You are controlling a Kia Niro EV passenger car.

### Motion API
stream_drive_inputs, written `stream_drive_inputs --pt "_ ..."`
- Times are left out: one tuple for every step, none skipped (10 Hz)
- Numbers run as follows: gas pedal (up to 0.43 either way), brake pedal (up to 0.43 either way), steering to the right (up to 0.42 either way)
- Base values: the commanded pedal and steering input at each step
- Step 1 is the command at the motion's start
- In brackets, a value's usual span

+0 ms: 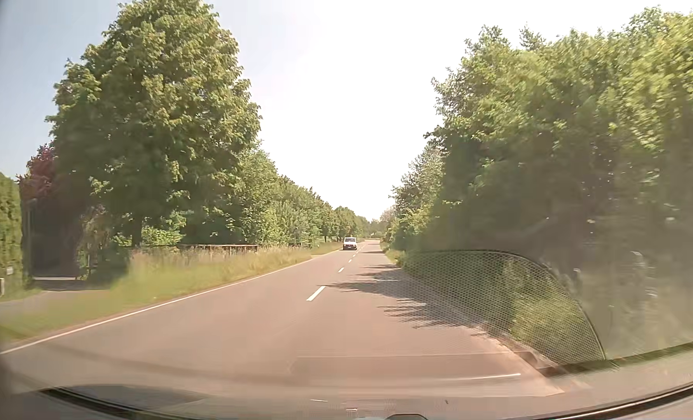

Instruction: Follow the waypoints while adhering to traffic rules and regulations

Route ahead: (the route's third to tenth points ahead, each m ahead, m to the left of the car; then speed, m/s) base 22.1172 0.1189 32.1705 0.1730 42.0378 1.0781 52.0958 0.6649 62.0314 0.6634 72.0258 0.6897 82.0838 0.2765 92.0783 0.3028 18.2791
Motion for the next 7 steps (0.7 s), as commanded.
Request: stream_drive_inputs --pt "0.268 0.000 -0.001" --pt "0.268 0.000 -0.001" --pt "0.311 0.000 -0.001" --pt "0.350 0.000 -0.001" --pt "0.358 0.000 -0.001" --pt "0.370 0.000 -0.001" --pt "0.370 0.000 -0.001"
